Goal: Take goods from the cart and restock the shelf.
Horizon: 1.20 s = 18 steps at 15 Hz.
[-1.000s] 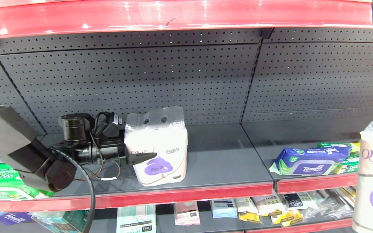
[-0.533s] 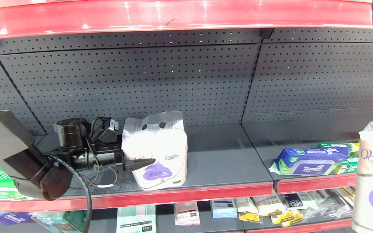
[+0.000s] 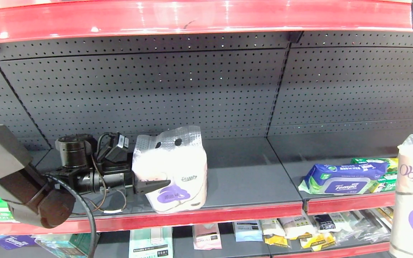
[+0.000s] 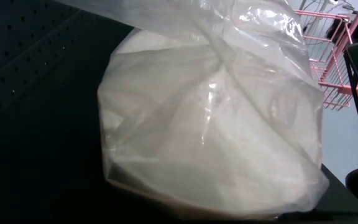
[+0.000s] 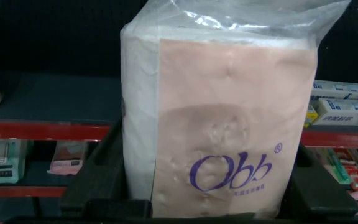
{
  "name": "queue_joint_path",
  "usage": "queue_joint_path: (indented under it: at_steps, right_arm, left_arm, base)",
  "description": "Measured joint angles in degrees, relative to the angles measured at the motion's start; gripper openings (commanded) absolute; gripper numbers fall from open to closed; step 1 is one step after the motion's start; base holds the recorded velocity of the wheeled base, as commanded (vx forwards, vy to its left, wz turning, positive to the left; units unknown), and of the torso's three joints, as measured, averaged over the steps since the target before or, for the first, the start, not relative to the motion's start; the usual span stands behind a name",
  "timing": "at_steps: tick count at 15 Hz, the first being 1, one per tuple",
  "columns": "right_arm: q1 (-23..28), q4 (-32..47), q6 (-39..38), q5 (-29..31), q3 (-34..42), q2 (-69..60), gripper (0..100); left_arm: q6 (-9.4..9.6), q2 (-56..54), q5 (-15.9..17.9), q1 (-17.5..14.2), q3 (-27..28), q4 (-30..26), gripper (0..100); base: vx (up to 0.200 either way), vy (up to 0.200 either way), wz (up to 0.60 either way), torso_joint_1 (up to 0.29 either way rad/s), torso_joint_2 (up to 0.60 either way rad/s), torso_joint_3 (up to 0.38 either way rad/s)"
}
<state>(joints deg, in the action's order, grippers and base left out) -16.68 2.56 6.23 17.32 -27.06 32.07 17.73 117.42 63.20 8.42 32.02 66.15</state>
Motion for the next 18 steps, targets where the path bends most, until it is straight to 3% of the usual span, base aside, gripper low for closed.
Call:
queue_joint_path:
  at_steps: [18]
  right_arm:
    - [0.0,0.04,0.0,0.07,-0.06,0.11,0]
  left_arm:
    - [-0.35,1.93,2.6,0.2,0.17,2.69,0]
  base:
    - [0.0,0.0,0.0,0.0,0.0,0.0]
